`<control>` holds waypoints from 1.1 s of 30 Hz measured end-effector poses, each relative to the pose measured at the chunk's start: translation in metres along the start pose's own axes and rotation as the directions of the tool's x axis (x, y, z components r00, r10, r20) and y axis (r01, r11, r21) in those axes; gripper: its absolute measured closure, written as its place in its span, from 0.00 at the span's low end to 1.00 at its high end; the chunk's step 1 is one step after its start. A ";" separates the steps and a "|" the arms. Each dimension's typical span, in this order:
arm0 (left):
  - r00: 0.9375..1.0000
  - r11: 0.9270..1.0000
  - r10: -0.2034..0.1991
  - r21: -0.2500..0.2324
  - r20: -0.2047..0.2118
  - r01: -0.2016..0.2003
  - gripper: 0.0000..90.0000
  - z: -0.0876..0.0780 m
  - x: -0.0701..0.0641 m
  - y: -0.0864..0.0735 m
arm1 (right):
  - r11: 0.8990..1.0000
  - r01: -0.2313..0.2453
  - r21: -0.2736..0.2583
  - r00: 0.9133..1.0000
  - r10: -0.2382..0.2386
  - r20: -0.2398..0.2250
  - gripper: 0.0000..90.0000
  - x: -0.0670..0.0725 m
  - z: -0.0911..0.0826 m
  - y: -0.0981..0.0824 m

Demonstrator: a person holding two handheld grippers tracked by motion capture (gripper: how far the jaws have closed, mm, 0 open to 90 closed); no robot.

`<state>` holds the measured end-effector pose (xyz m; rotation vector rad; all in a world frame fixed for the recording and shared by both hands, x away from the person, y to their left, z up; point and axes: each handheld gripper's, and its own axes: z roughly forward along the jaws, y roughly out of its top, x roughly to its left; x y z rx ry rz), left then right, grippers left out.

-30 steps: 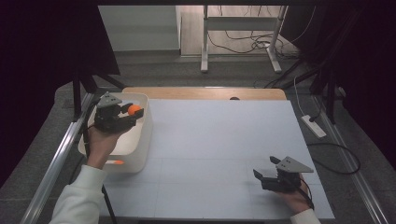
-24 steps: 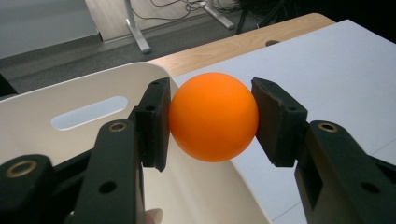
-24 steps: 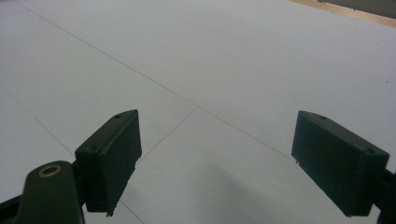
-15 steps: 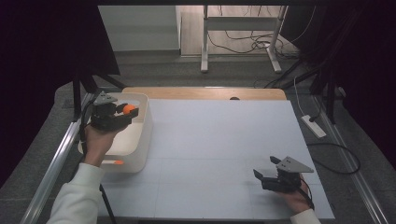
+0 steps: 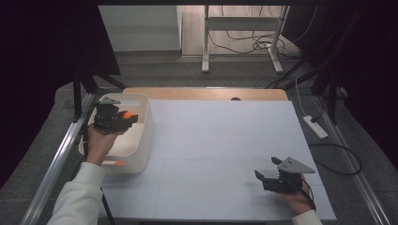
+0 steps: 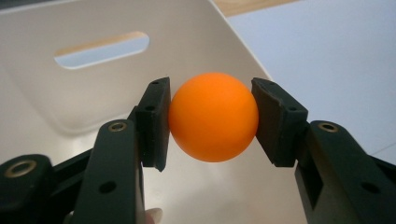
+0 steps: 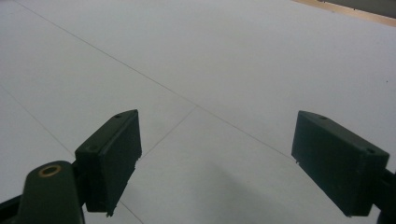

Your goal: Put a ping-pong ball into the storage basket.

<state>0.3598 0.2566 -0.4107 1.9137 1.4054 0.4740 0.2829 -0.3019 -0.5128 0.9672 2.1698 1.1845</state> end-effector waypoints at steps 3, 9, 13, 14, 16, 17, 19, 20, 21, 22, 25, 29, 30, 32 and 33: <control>1.000 1.000 0.001 0.026 0.004 -0.001 0.55 0.003 0.000 0.000 | 1.000 0.001 0.000 1.000 -0.001 0.000 0.18 0.000 0.000 0.000; 1.000 1.000 -0.007 0.022 0.006 0.007 0.55 0.002 0.000 0.000 | 1.000 0.000 -0.001 1.000 0.000 -0.001 0.18 0.000 0.000 0.000; 1.000 1.000 -0.008 0.011 0.005 0.008 0.55 0.001 0.000 0.000 | 1.000 0.001 -0.001 1.000 -0.001 0.000 0.18 0.000 0.000 0.000; 1.000 1.000 -0.008 0.005 0.003 0.008 0.54 0.000 0.000 0.000 | 1.000 0.001 0.000 1.000 -0.001 0.001 0.18 0.000 0.000 0.000; 1.000 1.000 -0.009 -0.005 -0.009 0.009 0.49 -0.001 0.000 0.001 | 1.000 0.001 -0.001 1.000 -0.001 0.000 0.18 0.000 0.000 0.000; 1.000 1.000 -0.016 -0.020 -0.016 0.015 0.34 -0.002 0.000 0.001 | 1.000 0.001 0.000 1.000 -0.001 0.001 0.18 0.000 0.000 0.000; 1.000 0.999 -0.030 -0.040 -0.002 0.030 0.29 -0.005 0.000 0.002 | 1.000 0.001 0.000 1.000 -0.001 0.001 0.18 0.000 0.000 0.000; 0.999 0.997 -0.035 -0.065 0.020 0.036 0.27 -0.008 0.000 0.002 | 1.000 0.001 -0.001 1.000 -0.001 0.001 0.18 0.000 0.000 0.000; 0.999 0.997 -0.035 -0.065 0.020 0.036 0.26 -0.008 0.000 0.002 | 1.000 0.001 -0.001 1.000 -0.001 0.001 0.18 0.000 0.000 0.000; 0.999 0.996 -0.032 -0.077 0.032 0.035 0.25 -0.010 0.000 0.002 | 1.000 0.001 -0.001 1.000 -0.001 0.001 0.18 0.000 0.000 0.000; 0.998 0.993 -0.020 -0.119 0.058 0.027 0.24 -0.016 -0.004 0.001 | 1.000 0.002 -0.001 1.000 -0.002 0.001 0.18 0.000 0.000 0.000; 0.993 0.984 0.016 -0.178 0.119 0.006 0.22 -0.026 -0.016 0.001 | 1.000 0.001 -0.003 1.000 -0.001 0.003 0.18 0.000 -0.001 0.000; 0.991 0.982 0.032 -0.190 0.129 -0.007 0.22 -0.028 -0.019 0.001 | 1.000 0.002 -0.003 1.000 -0.002 0.003 0.18 0.000 -0.001 0.000; 0.988 0.978 0.050 -0.205 0.144 -0.019 0.22 -0.030 -0.023 0.000 | 1.000 0.002 -0.003 1.000 -0.002 0.003 0.18 0.000 -0.001 0.000; 0.986 0.976 0.061 -0.216 0.157 -0.026 0.22 -0.032 -0.026 0.000 | 1.000 0.002 -0.003 1.000 -0.002 0.004 0.18 0.000 -0.001 0.000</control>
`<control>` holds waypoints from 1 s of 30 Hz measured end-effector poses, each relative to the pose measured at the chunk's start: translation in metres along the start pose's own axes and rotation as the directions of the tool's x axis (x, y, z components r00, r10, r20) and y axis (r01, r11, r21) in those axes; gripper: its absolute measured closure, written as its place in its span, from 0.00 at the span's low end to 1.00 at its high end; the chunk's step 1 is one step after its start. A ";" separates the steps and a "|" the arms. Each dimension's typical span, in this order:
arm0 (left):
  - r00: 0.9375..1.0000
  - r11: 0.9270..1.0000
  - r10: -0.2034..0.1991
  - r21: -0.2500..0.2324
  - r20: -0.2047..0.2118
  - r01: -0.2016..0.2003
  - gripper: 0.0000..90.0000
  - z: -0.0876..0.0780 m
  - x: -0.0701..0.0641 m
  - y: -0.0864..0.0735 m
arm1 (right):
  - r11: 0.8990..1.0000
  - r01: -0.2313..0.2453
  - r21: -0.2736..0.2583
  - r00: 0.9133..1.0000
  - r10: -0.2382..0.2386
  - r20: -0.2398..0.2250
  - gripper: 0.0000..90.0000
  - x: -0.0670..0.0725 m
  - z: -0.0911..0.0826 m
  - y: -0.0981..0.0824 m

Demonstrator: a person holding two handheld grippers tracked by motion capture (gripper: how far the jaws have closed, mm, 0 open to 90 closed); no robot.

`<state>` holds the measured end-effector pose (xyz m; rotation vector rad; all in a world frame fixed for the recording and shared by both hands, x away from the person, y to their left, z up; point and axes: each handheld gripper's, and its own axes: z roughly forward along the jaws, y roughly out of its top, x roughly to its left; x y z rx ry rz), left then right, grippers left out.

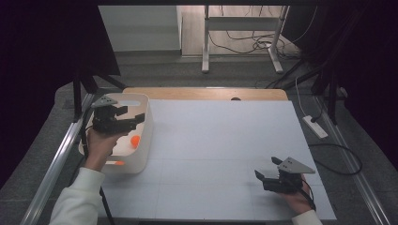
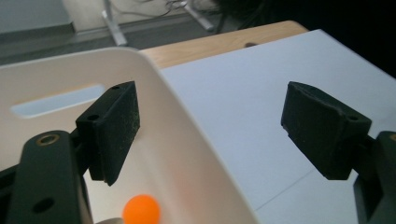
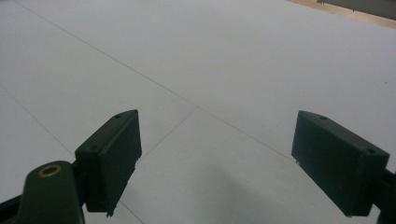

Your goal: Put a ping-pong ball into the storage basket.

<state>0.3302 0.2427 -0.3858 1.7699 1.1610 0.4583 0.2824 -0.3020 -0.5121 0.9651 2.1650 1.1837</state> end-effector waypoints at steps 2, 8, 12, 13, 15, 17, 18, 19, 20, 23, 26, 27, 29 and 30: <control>1.000 1.000 0.007 -0.014 0.031 -0.006 0.22 -0.001 -0.005 0.000 | 1.000 -0.001 -0.001 1.000 0.001 0.001 0.18 0.000 0.000 0.000; 0.993 0.998 0.049 -0.054 0.106 -0.043 0.23 -0.005 -0.025 -0.001 | 1.000 -0.001 -0.001 1.000 0.001 0.000 0.18 0.000 -0.001 0.000; 0.985 0.995 0.065 -0.079 0.158 -0.053 0.23 -0.004 -0.038 -0.003 | 1.000 0.001 -0.001 1.000 -0.001 0.001 0.18 0.001 -0.001 0.000; 0.982 0.995 0.074 -0.078 0.172 -0.061 0.23 -0.003 -0.042 -0.004 | 1.000 0.001 -0.001 1.000 -0.001 0.001 0.18 0.001 -0.001 0.000; 0.977 0.994 0.092 -0.076 0.190 -0.079 0.23 0.000 -0.049 -0.007 | 1.000 0.000 0.001 1.000 0.000 0.005 0.18 0.001 -0.001 0.000; 0.970 0.994 0.090 -0.080 0.227 -0.074 0.23 0.003 -0.055 -0.010 | 1.000 -0.001 -0.001 1.000 0.001 0.007 0.18 0.001 -0.002 0.000; 0.965 0.994 0.087 -0.082 0.246 -0.068 0.23 0.004 -0.058 -0.011 | 1.000 -0.001 -0.001 1.000 0.001 0.007 0.18 0.001 -0.002 0.000; 0.963 0.994 0.088 -0.083 0.256 -0.069 0.24 0.004 -0.061 -0.013 | 1.000 -0.002 0.000 1.000 0.002 0.008 0.18 0.001 -0.002 0.000; 0.963 0.994 0.088 -0.083 0.256 -0.069 0.24 0.004 -0.061 -0.013 | 1.000 -0.002 0.000 1.000 0.002 0.008 0.18 0.001 -0.002 0.000; 0.954 0.992 0.112 -0.083 0.278 -0.093 0.24 0.007 -0.071 -0.018 | 1.000 -0.001 0.000 1.000 0.001 0.006 0.18 0.001 -0.002 0.000; 0.949 0.991 0.127 -0.086 0.289 -0.106 0.24 0.008 -0.078 -0.021 | 1.000 -0.001 -0.001 1.000 0.001 0.007 0.18 0.001 -0.002 0.000; 0.946 0.990 0.135 -0.087 0.293 -0.114 0.24 0.008 -0.083 -0.024 | 1.000 -0.001 -0.001 1.000 0.001 0.007 0.18 0.001 -0.002 0.000; 0.944 0.988 0.146 -0.087 0.296 -0.126 0.24 0.009 -0.088 -0.028 | 1.000 0.000 0.000 1.000 0.000 0.007 0.18 0.001 -0.002 0.000; 0.942 0.988 0.151 -0.085 0.299 -0.131 0.24 0.010 -0.090 -0.030 | 1.000 0.000 0.000 1.000 0.000 0.007 0.18 0.001 -0.002 0.000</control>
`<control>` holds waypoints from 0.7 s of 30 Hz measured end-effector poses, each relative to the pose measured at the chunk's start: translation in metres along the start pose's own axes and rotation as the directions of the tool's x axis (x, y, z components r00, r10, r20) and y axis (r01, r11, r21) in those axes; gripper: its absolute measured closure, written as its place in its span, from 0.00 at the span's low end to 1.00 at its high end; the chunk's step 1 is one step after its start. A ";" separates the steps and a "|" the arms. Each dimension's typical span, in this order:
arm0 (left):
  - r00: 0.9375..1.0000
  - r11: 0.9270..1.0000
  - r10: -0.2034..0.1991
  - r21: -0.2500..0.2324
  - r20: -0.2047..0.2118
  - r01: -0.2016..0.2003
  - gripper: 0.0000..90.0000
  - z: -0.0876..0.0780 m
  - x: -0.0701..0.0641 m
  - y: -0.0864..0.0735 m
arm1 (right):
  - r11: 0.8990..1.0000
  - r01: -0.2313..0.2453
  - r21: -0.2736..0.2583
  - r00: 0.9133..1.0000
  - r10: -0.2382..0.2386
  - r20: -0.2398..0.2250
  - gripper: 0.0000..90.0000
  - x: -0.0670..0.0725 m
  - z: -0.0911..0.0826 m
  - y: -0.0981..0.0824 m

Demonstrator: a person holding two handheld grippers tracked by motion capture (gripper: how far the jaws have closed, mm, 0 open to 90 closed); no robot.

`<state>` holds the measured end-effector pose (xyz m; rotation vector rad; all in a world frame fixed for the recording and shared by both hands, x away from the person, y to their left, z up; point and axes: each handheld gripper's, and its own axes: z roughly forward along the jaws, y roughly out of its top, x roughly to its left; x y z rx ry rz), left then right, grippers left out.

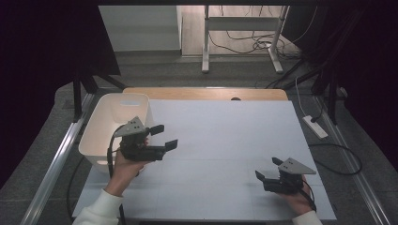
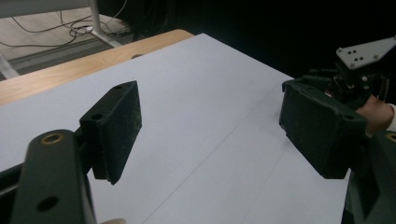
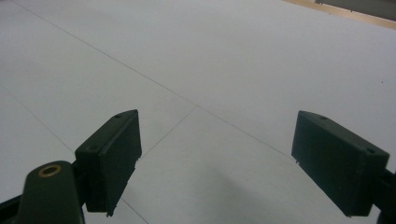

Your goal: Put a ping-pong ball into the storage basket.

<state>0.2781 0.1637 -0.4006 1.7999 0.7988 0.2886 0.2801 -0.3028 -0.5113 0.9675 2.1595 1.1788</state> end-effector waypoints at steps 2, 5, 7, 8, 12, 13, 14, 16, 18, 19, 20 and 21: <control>1.000 1.000 0.003 -0.002 0.010 -0.003 0.24 0.002 -0.004 -0.004 | 1.000 0.001 -0.003 1.000 -0.001 -0.002 0.18 0.000 0.000 0.000; 1.000 1.000 0.004 0.002 0.025 -0.004 0.24 0.005 -0.008 -0.009 | 1.000 -0.001 -0.001 1.000 0.001 -0.002 0.18 0.000 0.000 0.000; 0.999 0.999 0.025 0.020 0.024 -0.026 0.24 0.009 -0.012 -0.016 | 1.000 -0.002 -0.001 1.000 0.002 -0.002 0.18 0.000 0.000 0.000; 0.999 0.999 0.025 0.023 0.028 -0.026 0.24 0.011 -0.013 -0.019 | 1.000 -0.003 -0.001 1.000 0.003 -0.002 0.18 0.001 0.000 0.000; 0.999 0.999 0.028 0.044 0.040 -0.030 0.24 0.018 -0.018 -0.038 | 1.000 -0.005 -0.004 1.000 0.005 -0.003 0.18 0.001 0.000 0.000; 0.999 0.998 0.030 0.048 0.039 -0.032 0.24 0.019 -0.018 -0.043 | 1.000 -0.007 -0.004 1.000 0.007 -0.004 0.18 0.001 -0.001 0.000; 0.999 0.998 0.031 0.051 0.039 -0.033 0.24 0.020 -0.019 -0.046 | 1.000 -0.009 -0.004 1.000 0.009 -0.005 0.18 0.001 -0.001 0.000; 0.999 0.998 0.034 0.058 0.036 -0.036 0.24 0.020 -0.019 -0.053 | 1.000 -0.011 -0.005 1.000 0.011 -0.008 0.18 0.001 -0.001 0.000; 0.999 0.997 0.034 0.072 0.025 -0.036 0.24 0.020 -0.017 -0.067 | 1.000 -0.015 -0.009 1.000 0.015 -0.015 0.18 0.002 -0.001 0.000; 0.999 0.996 0.033 0.076 0.022 -0.035 0.24 0.020 -0.016 -0.071 | 1.000 -0.015 -0.008 1.000 0.015 -0.018 0.18 0.002 -0.002 0.000; 0.999 0.996 0.033 0.076 0.022 -0.035 0.24 0.020 -0.016 -0.071 | 1.000 -0.015 -0.008 1.000 0.015 -0.018 0.18 0.002 -0.002 0.000; 0.999 0.996 0.030 0.083 0.019 -0.032 0.24 0.019 -0.015 -0.076 | 1.000 -0.015 -0.009 1.000 0.015 -0.020 0.18 0.003 -0.002 0.000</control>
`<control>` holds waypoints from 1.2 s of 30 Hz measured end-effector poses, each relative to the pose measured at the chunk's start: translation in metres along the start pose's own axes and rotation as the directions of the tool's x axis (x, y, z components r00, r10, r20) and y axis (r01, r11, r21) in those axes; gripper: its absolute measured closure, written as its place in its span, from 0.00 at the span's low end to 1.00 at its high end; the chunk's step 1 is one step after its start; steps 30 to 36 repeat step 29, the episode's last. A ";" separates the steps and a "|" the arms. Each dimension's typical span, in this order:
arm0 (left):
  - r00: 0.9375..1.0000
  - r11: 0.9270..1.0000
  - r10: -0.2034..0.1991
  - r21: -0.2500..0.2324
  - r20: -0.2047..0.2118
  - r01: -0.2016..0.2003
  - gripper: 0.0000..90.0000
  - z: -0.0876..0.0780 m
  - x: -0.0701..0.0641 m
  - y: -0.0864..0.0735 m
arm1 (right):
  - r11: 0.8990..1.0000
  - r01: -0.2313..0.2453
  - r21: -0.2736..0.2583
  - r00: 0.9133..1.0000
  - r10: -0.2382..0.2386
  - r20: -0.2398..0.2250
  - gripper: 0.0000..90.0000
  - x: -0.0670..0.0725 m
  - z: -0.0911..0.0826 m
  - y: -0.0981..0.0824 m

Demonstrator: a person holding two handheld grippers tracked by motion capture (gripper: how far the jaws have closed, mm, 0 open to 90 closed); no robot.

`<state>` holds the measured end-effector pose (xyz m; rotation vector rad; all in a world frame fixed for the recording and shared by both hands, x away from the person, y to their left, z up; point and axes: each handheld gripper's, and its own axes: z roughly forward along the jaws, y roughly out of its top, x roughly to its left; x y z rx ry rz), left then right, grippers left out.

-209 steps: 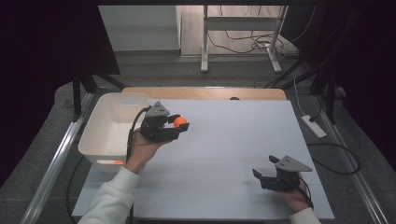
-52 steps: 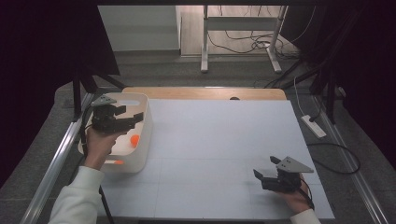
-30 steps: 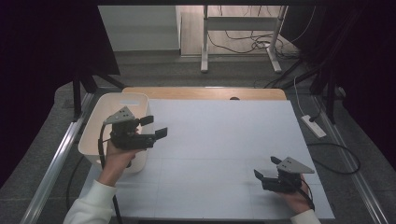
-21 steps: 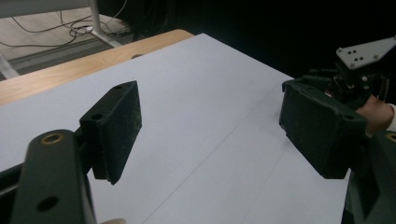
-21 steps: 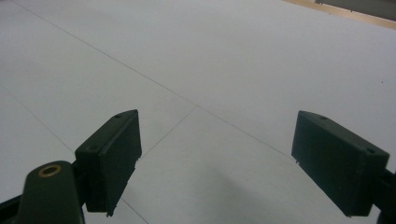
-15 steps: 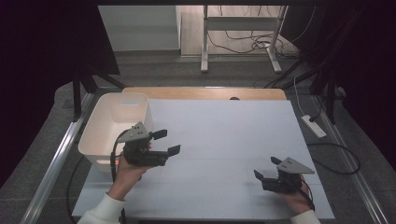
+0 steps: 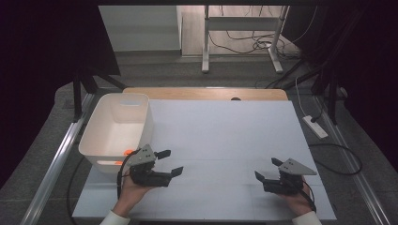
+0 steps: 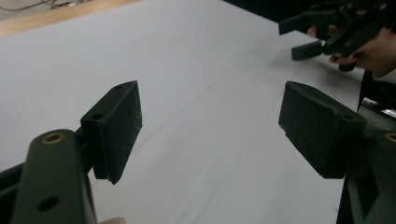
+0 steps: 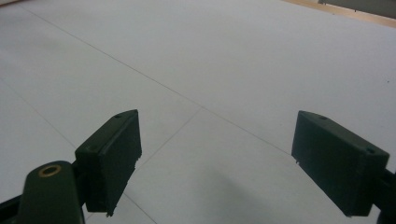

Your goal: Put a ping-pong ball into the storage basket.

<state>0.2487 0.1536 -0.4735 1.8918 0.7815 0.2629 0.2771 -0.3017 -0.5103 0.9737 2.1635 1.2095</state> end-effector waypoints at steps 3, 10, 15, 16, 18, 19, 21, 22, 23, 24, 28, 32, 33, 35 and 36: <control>1.000 1.000 -0.014 0.015 -0.016 0.014 0.24 -0.002 0.004 -0.016 | 1.000 -0.007 -0.007 1.000 0.007 -0.016 0.18 0.002 -0.001 0.001; 0.998 0.999 -0.043 0.013 -0.036 0.044 0.24 -0.011 0.012 -0.040 | 1.000 -0.015 -0.023 0.998 0.014 -0.053 0.17 0.007 -0.002 0.002; 0.997 0.998 -0.057 0.005 -0.043 0.058 0.24 -0.016 0.016 -0.050 | 0.999 -0.009 -0.031 0.996 0.006 -0.087 0.17 0.012 -0.003 0.003; 0.997 0.998 -0.059 0.001 -0.046 0.059 0.24 -0.017 0.016 -0.051 | 1.000 -0.003 -0.030 0.995 0.000 -0.095 0.17 0.013 -0.002 0.003; 0.997 0.998 -0.063 -0.002 -0.046 0.063 0.25 -0.018 0.017 -0.053 | 1.000 0.002 -0.027 0.995 -0.005 -0.104 0.17 0.015 -0.002 0.003; 0.997 0.998 -0.061 -0.001 -0.045 0.061 0.25 -0.018 0.017 -0.054 | 1.000 0.001 -0.027 0.994 -0.004 -0.110 0.17 0.016 -0.002 0.003; 0.997 0.998 -0.058 0.001 -0.047 0.059 0.25 -0.018 0.017 -0.054 | 1.000 0.003 -0.026 0.993 -0.006 -0.119 0.17 0.017 -0.002 0.003; 0.997 0.998 -0.058 0.000 -0.048 0.058 0.25 -0.017 0.017 -0.054 | 1.000 0.004 -0.024 0.992 -0.007 -0.122 0.17 0.017 -0.001 0.003; 0.997 0.998 -0.058 -0.003 -0.050 0.058 0.25 -0.017 0.017 -0.054 | 1.000 0.005 -0.023 0.992 -0.008 -0.127 0.17 0.018 -0.001 0.002; 0.997 0.999 -0.052 -0.006 -0.053 0.052 0.25 -0.017 0.016 -0.054 | 1.000 0.008 -0.022 0.992 -0.011 -0.129 0.17 0.019 -0.001 0.002; 0.997 0.999 -0.051 -0.002 -0.050 0.051 0.25 -0.016 0.016 -0.054 | 1.000 0.012 -0.021 0.991 -0.015 -0.131 0.17 0.019 -0.002 0.002; 0.997 0.999 -0.053 -0.002 -0.048 0.053 0.25 -0.016 0.016 -0.054 | 1.000 0.012 -0.021 0.991 -0.015 -0.131 0.17 0.019 -0.002 0.002; 0.997 0.999 -0.053 -0.002 -0.048 0.053 0.25 -0.016 0.016 -0.054 | 1.000 0.012 -0.021 0.991 -0.015 -0.131 0.17 0.019 -0.002 0.002; 0.997 0.999 -0.053 -0.002 -0.048 0.053 0.25 -0.016 0.016 -0.054 | 1.000 0.012 -0.021 0.991 -0.015 -0.131 0.17 0.019 -0.002 0.002; 0.997 0.999 -0.053 -0.002 -0.048 0.053 0.25 -0.016 0.016 -0.054 | 1.000 0.012 -0.021 0.991 -0.015 -0.131 0.17 0.019 -0.002 0.002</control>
